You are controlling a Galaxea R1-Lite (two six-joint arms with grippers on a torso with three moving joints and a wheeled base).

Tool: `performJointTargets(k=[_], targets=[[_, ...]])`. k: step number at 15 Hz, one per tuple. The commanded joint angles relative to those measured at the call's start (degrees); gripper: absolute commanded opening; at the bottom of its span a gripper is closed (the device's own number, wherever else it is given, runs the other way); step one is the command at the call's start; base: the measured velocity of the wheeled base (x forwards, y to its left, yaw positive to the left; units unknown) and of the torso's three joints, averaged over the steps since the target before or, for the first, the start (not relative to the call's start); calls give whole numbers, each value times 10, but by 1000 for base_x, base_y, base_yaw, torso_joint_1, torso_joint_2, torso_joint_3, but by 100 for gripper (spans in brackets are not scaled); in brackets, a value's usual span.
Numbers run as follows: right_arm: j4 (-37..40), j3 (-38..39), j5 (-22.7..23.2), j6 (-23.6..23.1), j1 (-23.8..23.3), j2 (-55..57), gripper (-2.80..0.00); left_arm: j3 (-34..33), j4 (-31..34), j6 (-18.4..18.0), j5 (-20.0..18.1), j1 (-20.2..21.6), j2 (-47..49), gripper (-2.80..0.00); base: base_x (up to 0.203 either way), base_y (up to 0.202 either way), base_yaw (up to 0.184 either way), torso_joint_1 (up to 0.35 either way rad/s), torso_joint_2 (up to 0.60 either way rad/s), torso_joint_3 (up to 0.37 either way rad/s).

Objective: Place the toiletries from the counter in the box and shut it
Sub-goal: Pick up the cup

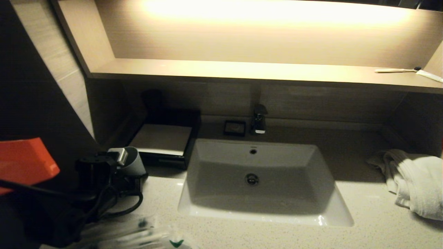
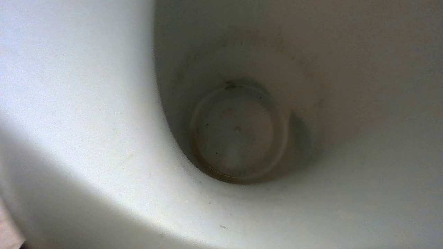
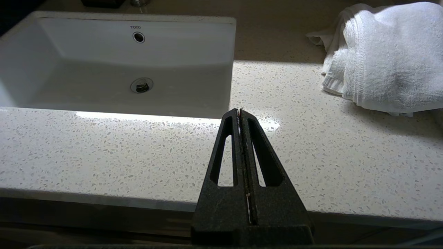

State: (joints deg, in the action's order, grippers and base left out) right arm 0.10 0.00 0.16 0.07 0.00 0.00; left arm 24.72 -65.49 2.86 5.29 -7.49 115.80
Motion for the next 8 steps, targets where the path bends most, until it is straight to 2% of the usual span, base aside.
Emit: performJointTargets(k=[1, 5, 7, 8], targets=[[0, 0, 0, 0, 0, 0, -280, -8, 0, 1, 1, 5, -37, -280, 0, 0, 0, 0, 0, 0], [0, 0, 0, 0, 0, 0, -280, -10, 38, 0, 1, 5, -111, -280, 0, 0, 0, 0, 0, 0], [0, 0, 0, 0, 0, 0, -280, -2, 96, 0, 0, 5, -165, -280, 0, 0, 0, 0, 0, 0], [0, 0, 0, 0, 0, 0, -280, 8, 145, 0, 0, 4, -189, -280, 0, 0, 0, 0, 0, 0]])
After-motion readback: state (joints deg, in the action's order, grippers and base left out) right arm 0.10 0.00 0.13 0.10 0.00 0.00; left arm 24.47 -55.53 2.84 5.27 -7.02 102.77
